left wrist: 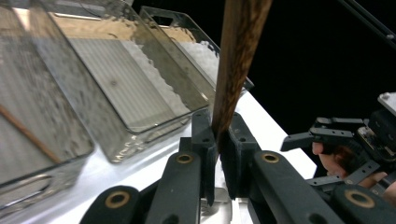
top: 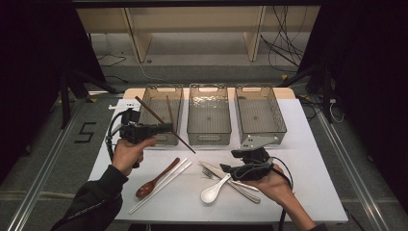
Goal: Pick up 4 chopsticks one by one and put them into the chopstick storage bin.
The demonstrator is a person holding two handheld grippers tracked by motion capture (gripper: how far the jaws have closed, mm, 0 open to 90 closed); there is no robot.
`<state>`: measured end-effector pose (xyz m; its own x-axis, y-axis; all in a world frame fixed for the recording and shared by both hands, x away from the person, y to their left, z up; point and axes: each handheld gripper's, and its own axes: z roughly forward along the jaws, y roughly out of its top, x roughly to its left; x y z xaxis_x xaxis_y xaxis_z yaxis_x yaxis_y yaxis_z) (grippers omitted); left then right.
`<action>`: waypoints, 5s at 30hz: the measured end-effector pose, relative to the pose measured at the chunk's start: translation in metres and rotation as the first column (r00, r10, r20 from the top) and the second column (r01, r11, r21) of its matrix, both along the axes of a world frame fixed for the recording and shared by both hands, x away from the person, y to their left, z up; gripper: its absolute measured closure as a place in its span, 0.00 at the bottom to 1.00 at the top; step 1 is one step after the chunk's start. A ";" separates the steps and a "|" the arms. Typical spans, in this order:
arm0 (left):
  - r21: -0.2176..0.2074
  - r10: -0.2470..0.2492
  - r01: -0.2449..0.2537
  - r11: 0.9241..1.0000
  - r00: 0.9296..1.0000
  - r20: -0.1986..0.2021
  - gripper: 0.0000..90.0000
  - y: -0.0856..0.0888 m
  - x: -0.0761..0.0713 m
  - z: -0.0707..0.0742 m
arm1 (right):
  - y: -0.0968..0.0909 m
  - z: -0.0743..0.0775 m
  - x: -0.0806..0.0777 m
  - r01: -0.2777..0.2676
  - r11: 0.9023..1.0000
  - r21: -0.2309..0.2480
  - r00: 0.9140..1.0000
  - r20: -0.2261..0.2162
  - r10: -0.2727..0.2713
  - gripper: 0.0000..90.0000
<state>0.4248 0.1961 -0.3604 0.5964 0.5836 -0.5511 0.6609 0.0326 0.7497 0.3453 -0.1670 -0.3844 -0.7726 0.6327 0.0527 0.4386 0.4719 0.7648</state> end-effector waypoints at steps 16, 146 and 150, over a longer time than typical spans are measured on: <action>0.057 0.068 -0.066 0.996 0.997 -0.036 0.93 0.025 0.032 0.011 | -0.018 -0.005 -0.006 0.036 0.999 -0.010 0.999 -0.019 -0.036 0.40; 0.341 -0.041 0.057 0.938 0.998 -0.052 0.23 -0.005 0.010 0.001 | -0.025 -0.005 -0.013 0.042 0.999 0.003 0.999 -0.010 -0.042 0.34; 0.380 -0.081 0.104 0.919 0.994 -0.076 0.23 -0.014 -0.003 -0.010 | -0.026 -0.006 -0.014 0.037 0.999 0.002 0.999 -0.013 -0.037 0.34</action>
<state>0.4217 0.1825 -0.3703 0.6322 0.7003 -0.3316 0.6893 -0.3129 0.6534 0.3312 -0.1925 -0.3904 -0.7481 0.6605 0.0636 0.4651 0.4536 0.7602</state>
